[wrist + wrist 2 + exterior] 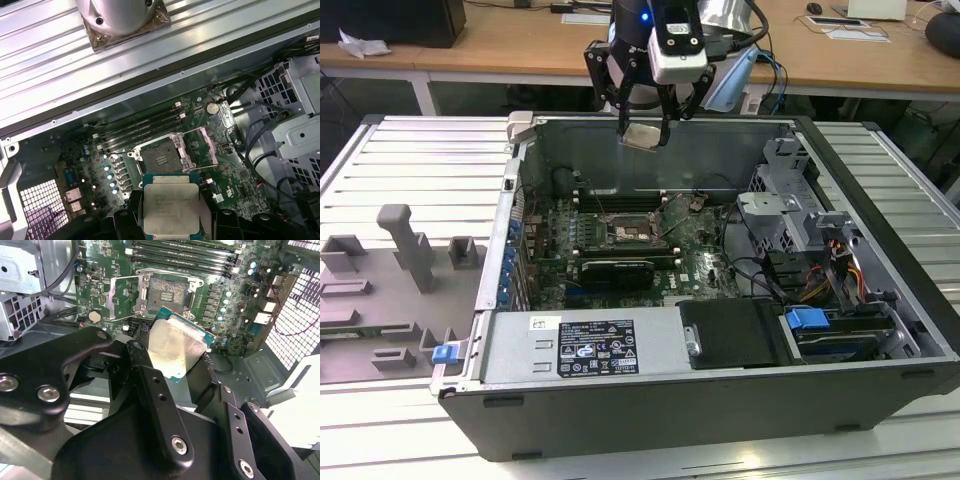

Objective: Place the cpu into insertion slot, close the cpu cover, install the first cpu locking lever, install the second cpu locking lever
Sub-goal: 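Place the cpu into insertion slot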

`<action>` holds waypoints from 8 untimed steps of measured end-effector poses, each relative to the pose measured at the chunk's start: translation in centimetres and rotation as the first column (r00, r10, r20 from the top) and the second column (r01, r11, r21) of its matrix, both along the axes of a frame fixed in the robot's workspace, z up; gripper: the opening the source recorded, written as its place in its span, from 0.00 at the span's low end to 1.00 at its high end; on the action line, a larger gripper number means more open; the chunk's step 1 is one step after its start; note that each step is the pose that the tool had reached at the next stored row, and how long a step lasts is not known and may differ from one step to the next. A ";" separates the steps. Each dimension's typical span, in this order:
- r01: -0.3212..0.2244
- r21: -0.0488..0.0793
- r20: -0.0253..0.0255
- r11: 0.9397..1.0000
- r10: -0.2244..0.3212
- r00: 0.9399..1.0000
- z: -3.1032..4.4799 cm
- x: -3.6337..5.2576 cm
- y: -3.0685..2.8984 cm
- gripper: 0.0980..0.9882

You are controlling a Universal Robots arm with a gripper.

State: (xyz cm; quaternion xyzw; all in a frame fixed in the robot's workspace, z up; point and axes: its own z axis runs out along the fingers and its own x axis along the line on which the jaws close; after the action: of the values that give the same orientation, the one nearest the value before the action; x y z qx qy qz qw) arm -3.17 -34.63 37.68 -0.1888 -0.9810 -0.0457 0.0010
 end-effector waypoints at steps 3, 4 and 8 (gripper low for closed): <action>0.012 0.000 0.000 1.000 -0.012 1.000 0.00 0.00 0.00 0.50; 0.018 0.000 0.000 1.000 -0.018 1.000 0.00 0.00 0.00 0.50; 0.037 0.000 0.000 0.999 -0.037 0.999 0.00 0.00 0.00 0.50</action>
State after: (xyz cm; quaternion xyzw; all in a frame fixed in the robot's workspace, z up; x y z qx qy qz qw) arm -3.17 -34.63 37.68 -0.2068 -0.9773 -0.0458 0.0002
